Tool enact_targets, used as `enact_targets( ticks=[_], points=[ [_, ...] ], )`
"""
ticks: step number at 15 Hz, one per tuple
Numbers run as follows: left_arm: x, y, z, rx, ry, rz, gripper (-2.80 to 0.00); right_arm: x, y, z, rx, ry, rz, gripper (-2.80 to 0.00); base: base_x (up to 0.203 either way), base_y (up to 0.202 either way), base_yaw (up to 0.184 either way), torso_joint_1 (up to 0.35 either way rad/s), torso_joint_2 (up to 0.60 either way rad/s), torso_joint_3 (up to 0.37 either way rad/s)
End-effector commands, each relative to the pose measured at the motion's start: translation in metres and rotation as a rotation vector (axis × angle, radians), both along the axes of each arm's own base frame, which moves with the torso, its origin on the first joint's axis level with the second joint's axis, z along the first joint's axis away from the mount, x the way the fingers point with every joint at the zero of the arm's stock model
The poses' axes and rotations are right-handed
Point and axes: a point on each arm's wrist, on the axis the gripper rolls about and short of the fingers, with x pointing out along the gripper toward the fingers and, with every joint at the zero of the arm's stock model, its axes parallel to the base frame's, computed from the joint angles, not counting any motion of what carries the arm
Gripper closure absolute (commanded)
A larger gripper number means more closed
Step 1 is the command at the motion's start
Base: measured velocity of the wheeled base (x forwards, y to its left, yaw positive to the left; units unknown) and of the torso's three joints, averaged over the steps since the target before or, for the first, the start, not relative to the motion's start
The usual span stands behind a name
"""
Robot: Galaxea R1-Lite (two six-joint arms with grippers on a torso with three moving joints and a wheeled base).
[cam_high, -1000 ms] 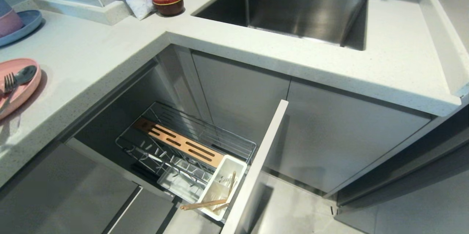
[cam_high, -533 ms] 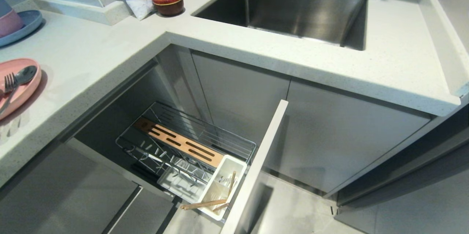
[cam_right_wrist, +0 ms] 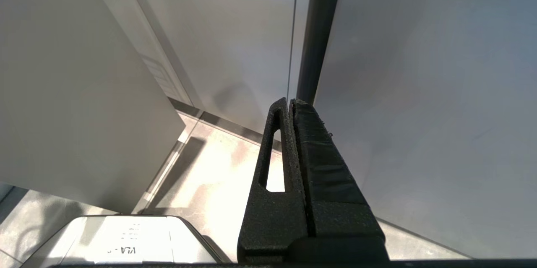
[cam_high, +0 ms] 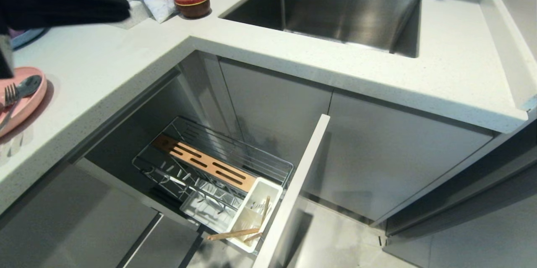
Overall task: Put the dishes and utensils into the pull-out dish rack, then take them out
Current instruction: Close the cupboard
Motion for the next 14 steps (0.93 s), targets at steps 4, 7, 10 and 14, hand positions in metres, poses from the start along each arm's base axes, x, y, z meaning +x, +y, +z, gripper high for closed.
enact_targets(
  ticks=[4,7,10,14],
  points=[
    [0.044,-0.072,-0.052,0.26,0.259,-0.133,0.0,0.0,0.0,-0.001,0.0,-0.002,-0.001,0.0,0.0,0.0,0.0,0.0,0.0,0.0],
    [0.038,-0.102,-0.075,0.361,0.328,-0.247,0.0,0.0,0.0,-0.001,0.0,-0.002,0.0,0.0,0.0,0.0,0.0,0.0,0.0,0.0],
    [0.042,-0.123,-0.1,0.444,0.393,-0.284,0.0,0.0,0.0,-0.001,0.0,-0.002,0.0,0.0,0.0,0.0,0.0,0.0,0.0,0.0],
    [0.043,-0.147,-0.129,0.54,0.458,-0.327,0.0,0.0,0.0,-0.001,0.0,-0.002,0.0,0.0,0.0,0.0,0.0,0.0,0.0,0.0]
  ],
)
